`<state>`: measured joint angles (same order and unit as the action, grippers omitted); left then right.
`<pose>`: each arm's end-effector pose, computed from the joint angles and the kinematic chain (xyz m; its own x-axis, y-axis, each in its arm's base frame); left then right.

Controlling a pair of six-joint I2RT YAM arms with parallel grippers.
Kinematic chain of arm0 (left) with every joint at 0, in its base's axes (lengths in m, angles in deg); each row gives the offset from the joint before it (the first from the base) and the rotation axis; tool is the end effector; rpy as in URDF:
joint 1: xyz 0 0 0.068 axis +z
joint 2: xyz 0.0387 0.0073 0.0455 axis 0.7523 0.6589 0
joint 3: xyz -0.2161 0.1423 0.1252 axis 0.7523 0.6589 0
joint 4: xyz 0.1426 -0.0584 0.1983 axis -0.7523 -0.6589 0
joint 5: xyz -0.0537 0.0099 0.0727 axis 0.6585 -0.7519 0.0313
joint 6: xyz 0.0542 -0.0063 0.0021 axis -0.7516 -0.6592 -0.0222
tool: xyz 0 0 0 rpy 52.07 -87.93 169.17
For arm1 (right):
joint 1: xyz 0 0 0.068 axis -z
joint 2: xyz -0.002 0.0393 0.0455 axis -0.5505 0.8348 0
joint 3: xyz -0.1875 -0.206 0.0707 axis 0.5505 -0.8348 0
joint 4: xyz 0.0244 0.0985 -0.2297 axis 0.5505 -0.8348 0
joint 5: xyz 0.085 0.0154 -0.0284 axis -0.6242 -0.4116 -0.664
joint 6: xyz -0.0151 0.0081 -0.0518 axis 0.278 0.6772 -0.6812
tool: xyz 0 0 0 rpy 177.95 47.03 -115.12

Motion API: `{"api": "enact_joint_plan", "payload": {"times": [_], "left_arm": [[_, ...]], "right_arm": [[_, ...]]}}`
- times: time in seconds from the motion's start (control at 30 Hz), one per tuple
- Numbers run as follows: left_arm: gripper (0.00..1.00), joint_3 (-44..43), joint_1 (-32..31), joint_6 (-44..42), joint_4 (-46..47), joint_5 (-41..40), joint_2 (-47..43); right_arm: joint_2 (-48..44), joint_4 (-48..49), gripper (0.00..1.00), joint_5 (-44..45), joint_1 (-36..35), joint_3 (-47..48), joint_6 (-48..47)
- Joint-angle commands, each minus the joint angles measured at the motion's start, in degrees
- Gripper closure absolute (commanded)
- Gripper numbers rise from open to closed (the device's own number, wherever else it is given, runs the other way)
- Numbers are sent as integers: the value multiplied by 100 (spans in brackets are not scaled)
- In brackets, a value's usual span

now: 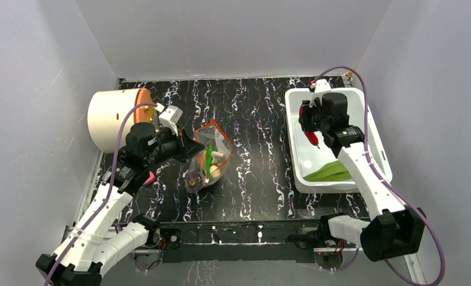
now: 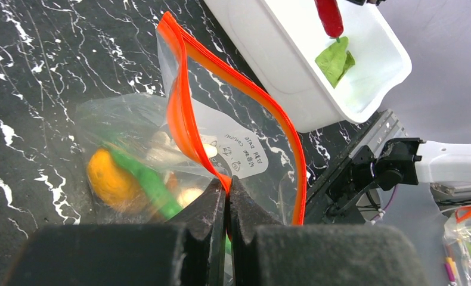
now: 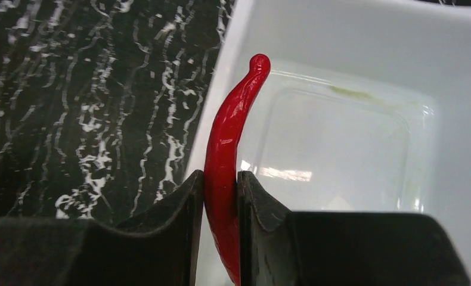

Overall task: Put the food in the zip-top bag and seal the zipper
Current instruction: Place the fake vegetable in the zipper food storage bag.

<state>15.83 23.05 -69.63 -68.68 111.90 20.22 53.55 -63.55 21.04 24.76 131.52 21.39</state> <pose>0.1400 -0.0835 0.3723 -0.4465 -0.1374 -0.8842 0.6292 0.6544 -0.4194 0.2452 0.0394 0.3360 -0.5467 -0.1114 -0.8299 -0.2128 0.9771 0.0090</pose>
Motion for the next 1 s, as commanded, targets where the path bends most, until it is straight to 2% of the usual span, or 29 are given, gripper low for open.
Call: {"api": "enact_joint_plan", "payload": {"times": [0.0,0.17,0.37,0.57,0.83,0.97], "left_arm": [[100,-260,-28,46,303,416,104],[100,-273,-28,120,510,533,247],[100,-215,-28,215,738,584,367],[100,-153,-28,230,732,568,356],[100,-105,-28,339,832,761,323],[100,-196,-28,264,727,1005,365]], "right_arm": [[-579,392,98,-326,-668,374,191],[-967,942,98,-251,-1602,412,279],[-1046,1952,97,-1344,-2283,452,788],[-976,2855,96,-1421,-3287,393,910],[-767,4599,95,-2203,-3812,-105,1106],[-561,4906,94,-2804,-3943,-172,712]]}}
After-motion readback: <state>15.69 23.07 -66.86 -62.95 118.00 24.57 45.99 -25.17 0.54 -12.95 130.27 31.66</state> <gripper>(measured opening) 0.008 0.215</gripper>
